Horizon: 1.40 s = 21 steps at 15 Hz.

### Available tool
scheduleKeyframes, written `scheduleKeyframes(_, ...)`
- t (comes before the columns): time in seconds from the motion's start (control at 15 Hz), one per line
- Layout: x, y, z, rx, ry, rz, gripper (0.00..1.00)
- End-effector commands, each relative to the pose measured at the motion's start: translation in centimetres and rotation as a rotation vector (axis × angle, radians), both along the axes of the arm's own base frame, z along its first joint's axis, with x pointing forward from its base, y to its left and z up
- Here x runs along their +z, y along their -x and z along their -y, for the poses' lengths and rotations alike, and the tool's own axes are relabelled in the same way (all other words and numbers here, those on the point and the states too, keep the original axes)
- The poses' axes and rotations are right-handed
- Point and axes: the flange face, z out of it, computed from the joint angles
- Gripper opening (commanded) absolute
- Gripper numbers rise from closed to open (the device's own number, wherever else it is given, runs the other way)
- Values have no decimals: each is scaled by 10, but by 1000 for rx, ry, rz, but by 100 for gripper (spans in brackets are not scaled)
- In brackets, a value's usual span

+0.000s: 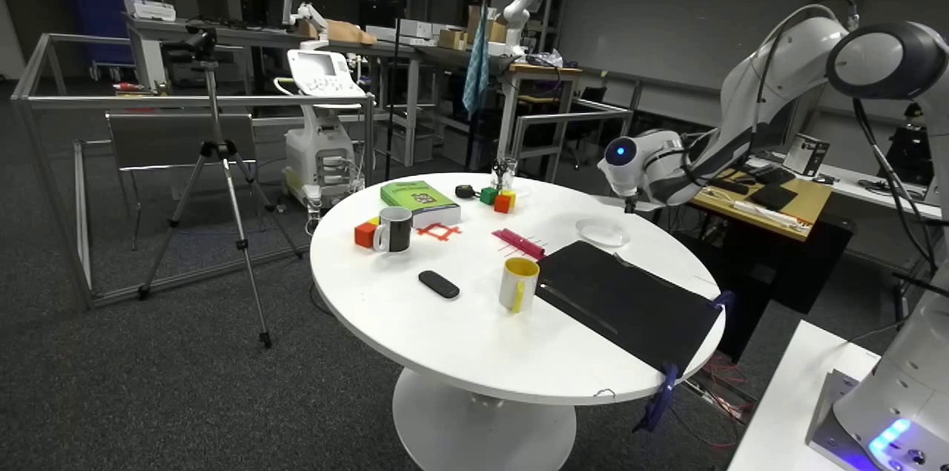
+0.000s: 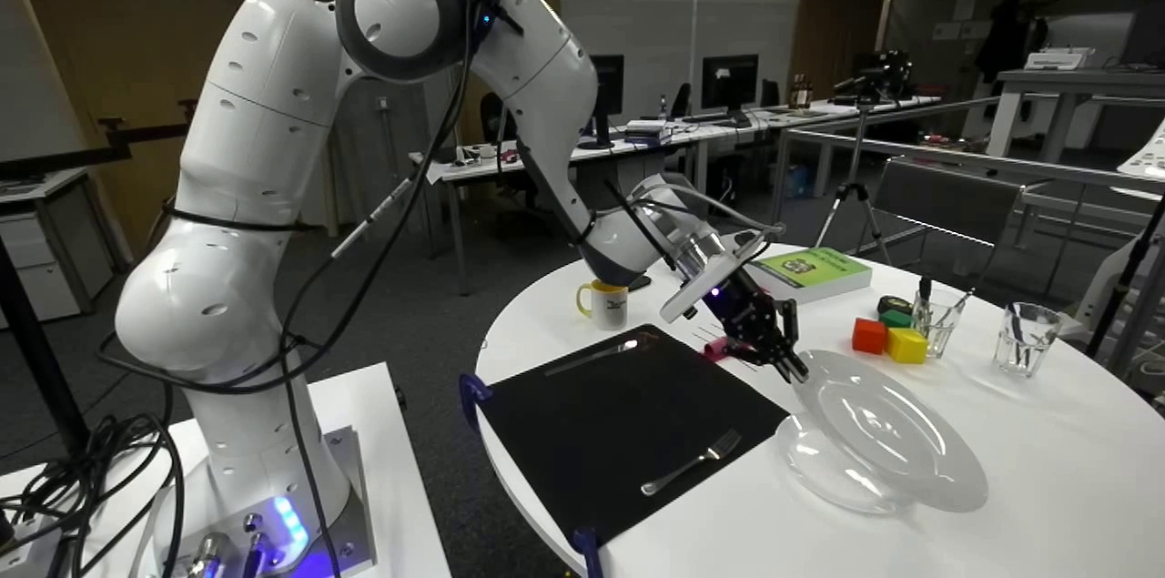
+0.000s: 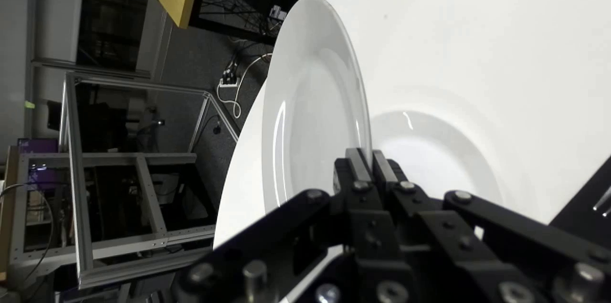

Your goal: Move the plate on the black placemat onto the plate on the right side of the table

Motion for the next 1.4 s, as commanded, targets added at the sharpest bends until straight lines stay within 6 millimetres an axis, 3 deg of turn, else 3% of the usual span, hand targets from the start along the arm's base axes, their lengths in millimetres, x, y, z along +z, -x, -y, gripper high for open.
scheduleKeyframes(0.0, 2, -20, -4, 39, 79, 60, 1)
scheduleKeyframes(0.53, -37, -19, -16, 47, 113, 85, 1)
scheduleKeyframes(1.33, -66, -15, -40, 56, 116, 106, 1)
